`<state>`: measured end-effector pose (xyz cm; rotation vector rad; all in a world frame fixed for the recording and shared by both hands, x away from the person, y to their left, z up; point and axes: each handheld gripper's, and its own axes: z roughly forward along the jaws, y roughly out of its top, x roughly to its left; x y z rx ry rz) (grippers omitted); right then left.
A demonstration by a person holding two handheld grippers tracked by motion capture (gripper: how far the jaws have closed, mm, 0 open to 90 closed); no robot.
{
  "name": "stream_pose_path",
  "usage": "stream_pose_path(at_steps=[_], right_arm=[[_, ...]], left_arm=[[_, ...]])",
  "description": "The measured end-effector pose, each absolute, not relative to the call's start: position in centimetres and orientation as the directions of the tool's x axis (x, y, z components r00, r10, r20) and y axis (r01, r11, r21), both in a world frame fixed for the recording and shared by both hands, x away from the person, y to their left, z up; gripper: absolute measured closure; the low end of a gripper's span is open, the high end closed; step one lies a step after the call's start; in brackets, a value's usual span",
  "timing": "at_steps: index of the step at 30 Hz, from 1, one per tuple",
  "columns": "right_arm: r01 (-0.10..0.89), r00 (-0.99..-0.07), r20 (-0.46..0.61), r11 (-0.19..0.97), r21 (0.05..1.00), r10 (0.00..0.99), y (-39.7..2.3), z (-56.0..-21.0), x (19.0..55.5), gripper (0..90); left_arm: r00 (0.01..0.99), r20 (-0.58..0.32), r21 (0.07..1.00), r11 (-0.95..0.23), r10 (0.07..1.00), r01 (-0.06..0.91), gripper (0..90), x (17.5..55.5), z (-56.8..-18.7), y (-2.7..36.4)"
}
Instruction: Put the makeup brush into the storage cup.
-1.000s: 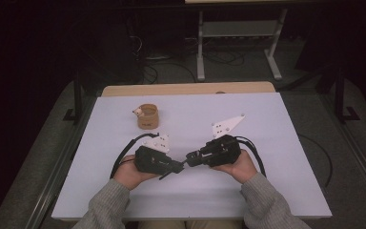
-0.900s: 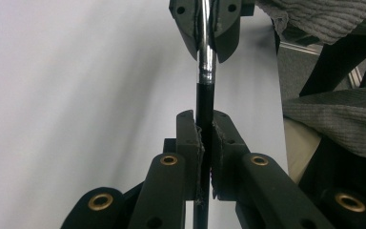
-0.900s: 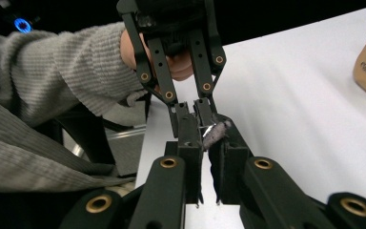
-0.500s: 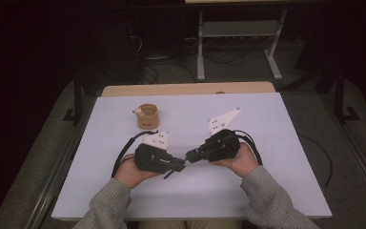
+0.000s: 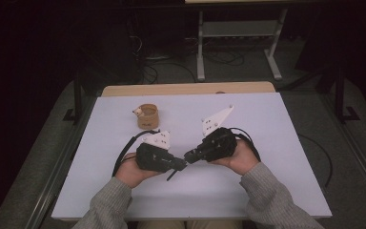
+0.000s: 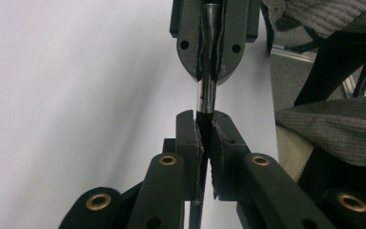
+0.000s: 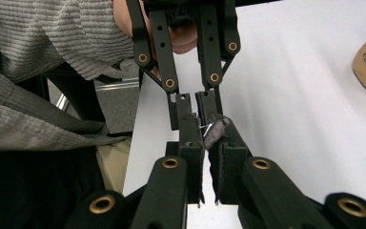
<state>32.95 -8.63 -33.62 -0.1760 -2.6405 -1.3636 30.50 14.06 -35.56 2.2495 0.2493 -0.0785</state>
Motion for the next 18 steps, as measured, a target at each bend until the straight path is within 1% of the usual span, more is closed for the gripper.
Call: stream_pose_path(at_steps=[1,2,3,7,11,12,18], right_arm=[[0.189,-0.977,0.209,0.572,0.798,0.032,-8.7,-33.7,33.0,80.4],[0.199,-0.975,0.219,0.558,0.806,0.031,-8.8,-33.7,33.0,75.0],[0.215,-0.972,0.234,0.544,0.811,0.035,-9.0,-33.8,33.0,71.6],[0.225,-0.973,0.217,0.531,0.817,0.078,-9.8,-34.2,32.8,63.4],[0.261,-0.965,0.227,0.502,0.824,0.129,-11.1,-34.8,32.9,59.7],[0.281,-0.960,0.241,0.493,0.823,0.144,-11.4,-35.0,32.8,57.4],[0.314,-0.947,0.238,0.475,0.822,0.215,-13.1,-35.8,32.7,53.7]], left_arm=[[0.978,-0.139,0.758,-0.619,0.156,0.207,83.7,30.6,-35.6,14.1],[0.978,-0.134,0.756,-0.621,0.162,0.206,83.8,30.6,-35.6,14.1],[0.976,-0.137,0.752,-0.624,0.167,0.212,83.8,30.7,-35.6,14.2],[0.975,-0.132,0.751,-0.624,0.181,0.217,83.9,31.0,-35.6,14.4],[0.970,-0.135,0.757,-0.612,0.200,0.231,83.9,31.3,-35.5,14.7],[0.969,-0.140,0.757,-0.609,0.205,0.238,83.9,31.4,-35.6,14.7],[0.962,-0.155,0.752,-0.605,0.224,0.262,84.0,31.7,-35.6,14.9]])
